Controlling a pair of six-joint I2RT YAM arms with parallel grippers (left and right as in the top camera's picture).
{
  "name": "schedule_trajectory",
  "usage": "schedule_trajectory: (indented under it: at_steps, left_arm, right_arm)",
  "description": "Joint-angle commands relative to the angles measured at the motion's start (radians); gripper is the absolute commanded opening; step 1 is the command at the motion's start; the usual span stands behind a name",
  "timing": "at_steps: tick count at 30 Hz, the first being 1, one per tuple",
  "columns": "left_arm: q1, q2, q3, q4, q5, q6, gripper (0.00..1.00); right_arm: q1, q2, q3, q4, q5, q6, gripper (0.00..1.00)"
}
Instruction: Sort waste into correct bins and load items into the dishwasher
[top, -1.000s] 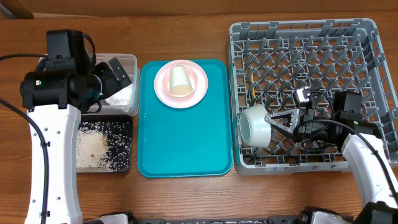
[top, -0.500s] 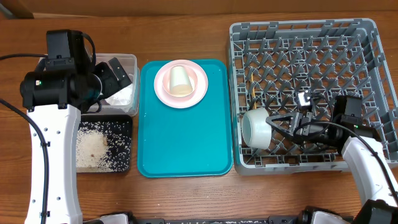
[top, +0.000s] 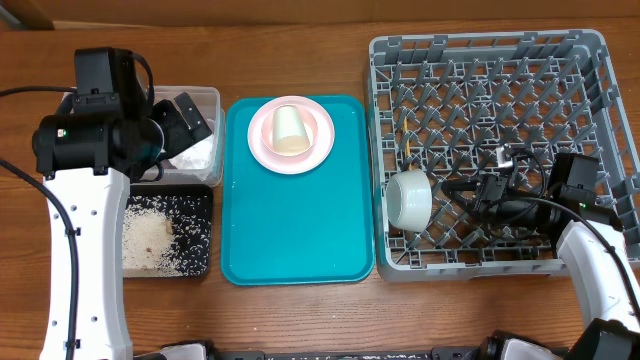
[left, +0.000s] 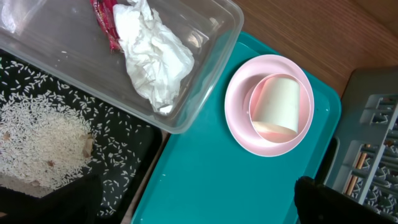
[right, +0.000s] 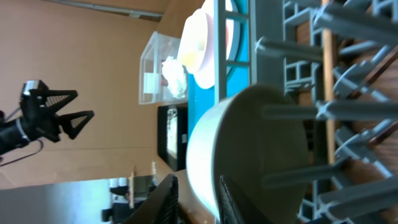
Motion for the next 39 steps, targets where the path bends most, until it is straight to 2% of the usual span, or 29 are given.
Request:
schedule_trajectory:
  at_steps: [1, 7, 12, 15, 18, 22, 26, 34, 39]
  left_arm:
    - [-0.006, -0.009, 0.02, 0.001, 0.003, 0.019, 1.0]
    - [-0.006, -0.009, 0.02, 0.001, 0.003, 0.019, 1.0]
    - [-0.006, -0.009, 0.02, 0.001, 0.003, 0.019, 1.0]
    - [-0.006, -0.009, 0.02, 0.001, 0.003, 0.019, 1.0]
    - [-0.006, -0.009, 0.02, 0.001, 0.003, 0.019, 1.0]
    - [-0.006, -0.009, 0.02, 0.001, 0.003, 0.019, 1.0]
    - [-0.006, -0.009, 0.02, 0.001, 0.003, 0.019, 1.0]
    - [-0.006, -0.009, 0.02, 0.001, 0.003, 0.019, 1.0]
    - [-0.006, -0.009, 0.02, 0.001, 0.003, 0.019, 1.0]
  right_arm:
    - [-0.004, -0.002, 0.002, 0.034, 0.034, 0.003, 0.25]
    - [0.004, -0.011, 0.133, -0.014, 0.054, 0.063, 0.3]
    - [0.113, -0.036, 0.305, -0.184, 0.304, 0.037, 0.33]
    - [0.228, -0.042, 0.376, -0.262, 0.446, 0.008, 0.22]
    - [0.412, -0.039, 0.39, -0.304, 0.651, -0.009, 0.04]
    - [0.566, -0.017, 0.389, -0.367, 0.859, -0.005, 0.04]
    - [0.628, 0.001, 0.388, -0.381, 0.875, -0.005, 0.04]
    - [0.632, 0.025, 0.388, -0.379, 0.904, 0.026, 0.04]
    - [0.636, 0.054, 0.388, -0.378, 0.836, 0.044, 0.04]
